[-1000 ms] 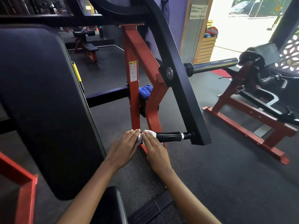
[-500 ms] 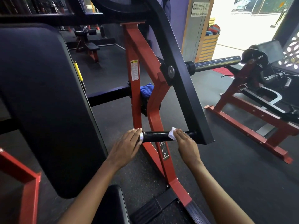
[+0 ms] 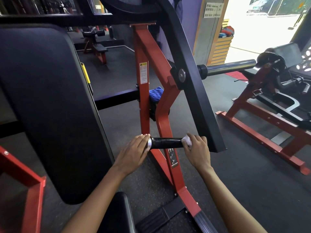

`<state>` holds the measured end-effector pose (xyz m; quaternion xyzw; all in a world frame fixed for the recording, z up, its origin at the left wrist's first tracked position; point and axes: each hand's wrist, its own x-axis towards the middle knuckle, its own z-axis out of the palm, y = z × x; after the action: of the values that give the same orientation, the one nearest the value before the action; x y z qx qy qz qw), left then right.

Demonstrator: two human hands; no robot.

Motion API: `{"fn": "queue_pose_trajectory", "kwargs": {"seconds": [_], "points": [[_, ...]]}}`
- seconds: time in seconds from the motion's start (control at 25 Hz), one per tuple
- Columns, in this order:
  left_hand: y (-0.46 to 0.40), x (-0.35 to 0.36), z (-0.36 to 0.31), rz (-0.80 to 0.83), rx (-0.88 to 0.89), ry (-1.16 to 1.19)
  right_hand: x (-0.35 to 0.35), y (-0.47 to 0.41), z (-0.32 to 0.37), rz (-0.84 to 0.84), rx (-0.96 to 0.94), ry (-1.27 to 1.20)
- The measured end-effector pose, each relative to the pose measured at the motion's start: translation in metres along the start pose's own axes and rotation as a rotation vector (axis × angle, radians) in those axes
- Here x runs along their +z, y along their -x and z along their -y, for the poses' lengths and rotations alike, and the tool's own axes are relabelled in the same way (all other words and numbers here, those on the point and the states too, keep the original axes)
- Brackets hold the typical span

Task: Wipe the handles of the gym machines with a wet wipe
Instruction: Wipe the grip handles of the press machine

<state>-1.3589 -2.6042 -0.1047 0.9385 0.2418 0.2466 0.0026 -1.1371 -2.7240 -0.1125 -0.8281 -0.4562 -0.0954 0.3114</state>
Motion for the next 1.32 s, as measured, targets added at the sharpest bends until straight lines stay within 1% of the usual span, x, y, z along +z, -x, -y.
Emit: {"fn": "queue_pose_trajectory", "kwargs": {"seconds": [0.12,0.24,0.28,0.4,0.52,0.8,0.92,1.12,1.2,1.32], "points": [[0.0,0.0,0.0,-0.004,-0.004,0.003,0.001,-0.014,0.001,0.075,0.038,-0.025],[-0.001,0.001,-0.001,0.005,-0.015,0.001,0.0,-0.037,-0.005,0.112,0.069,-0.03],[-0.001,0.001,-0.001,0.008,-0.019,0.0,0.0,-0.045,-0.006,0.164,0.083,-0.015],[0.0,0.001,0.0,0.013,-0.023,0.002,0.001,-0.067,0.004,0.423,0.125,0.056],[0.0,0.0,-0.001,0.007,-0.014,-0.002,0.006,-0.077,0.03,0.549,0.09,0.022],[0.001,-0.001,0.0,0.006,0.003,0.028,0.022,-0.073,0.095,0.628,-0.068,-0.215],[0.0,-0.002,-0.001,-0.004,0.004,0.032,0.025,-0.069,0.105,0.626,-0.125,-0.243],[0.0,-0.001,-0.002,-0.009,0.008,0.001,0.012,-0.07,0.089,0.638,-0.318,-0.108],[0.0,-0.002,-0.001,-0.01,0.019,-0.017,0.008,-0.072,0.074,0.63,-0.336,-0.041],[0.0,-0.002,-0.002,-0.002,0.014,-0.03,0.005,-0.075,0.045,0.622,-0.298,0.052]]}}
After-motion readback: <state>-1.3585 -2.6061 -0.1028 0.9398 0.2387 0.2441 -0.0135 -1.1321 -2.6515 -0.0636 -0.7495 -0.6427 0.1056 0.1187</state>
